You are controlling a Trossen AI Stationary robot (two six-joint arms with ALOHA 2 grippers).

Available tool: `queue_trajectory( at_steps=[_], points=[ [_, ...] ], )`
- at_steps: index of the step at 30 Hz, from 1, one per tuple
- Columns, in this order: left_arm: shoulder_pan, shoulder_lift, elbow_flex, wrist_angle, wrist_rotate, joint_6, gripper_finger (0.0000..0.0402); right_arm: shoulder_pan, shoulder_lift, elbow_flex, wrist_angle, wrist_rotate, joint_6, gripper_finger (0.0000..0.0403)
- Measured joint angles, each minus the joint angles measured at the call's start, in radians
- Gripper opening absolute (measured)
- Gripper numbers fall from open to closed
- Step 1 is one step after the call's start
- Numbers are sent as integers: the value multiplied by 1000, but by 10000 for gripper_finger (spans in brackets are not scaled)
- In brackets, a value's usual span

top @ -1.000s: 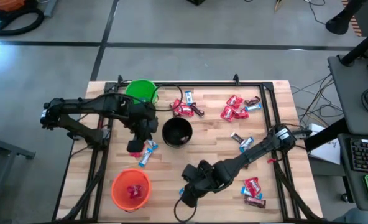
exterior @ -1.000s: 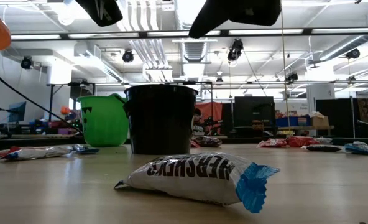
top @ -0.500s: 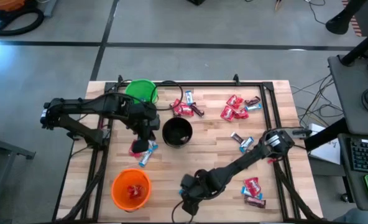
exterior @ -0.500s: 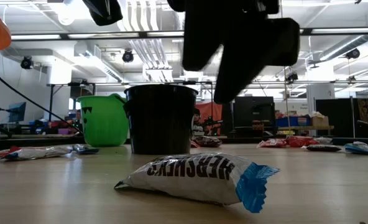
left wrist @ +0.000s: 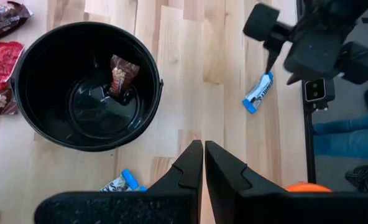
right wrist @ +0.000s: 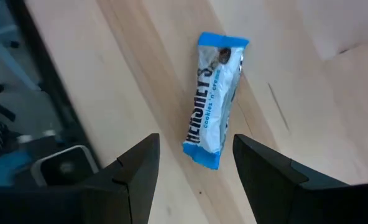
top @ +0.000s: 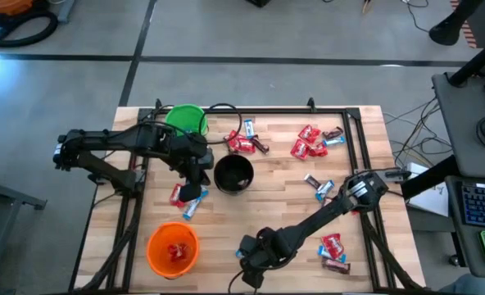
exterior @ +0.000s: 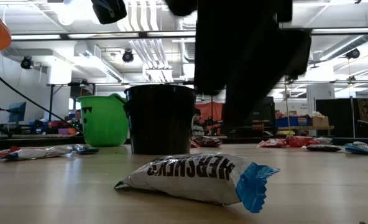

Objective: Sort candy
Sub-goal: Put the white chocolate into the green bucket

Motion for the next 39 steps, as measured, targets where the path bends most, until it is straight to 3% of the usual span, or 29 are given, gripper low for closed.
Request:
queue_trajectory(
  at_steps=[32,36,39],
  points=[
    [-5,0,0,-7,0,-9,0,-44,102,3,79,-61,-36,195],
    [-5,0,0,-6,0,-5,0,-47,102,2,75,-67,-35,168],
    [-5,0,0,-6,1,-4,0,-48,102,1,66,-64,-36,122]
  ],
)
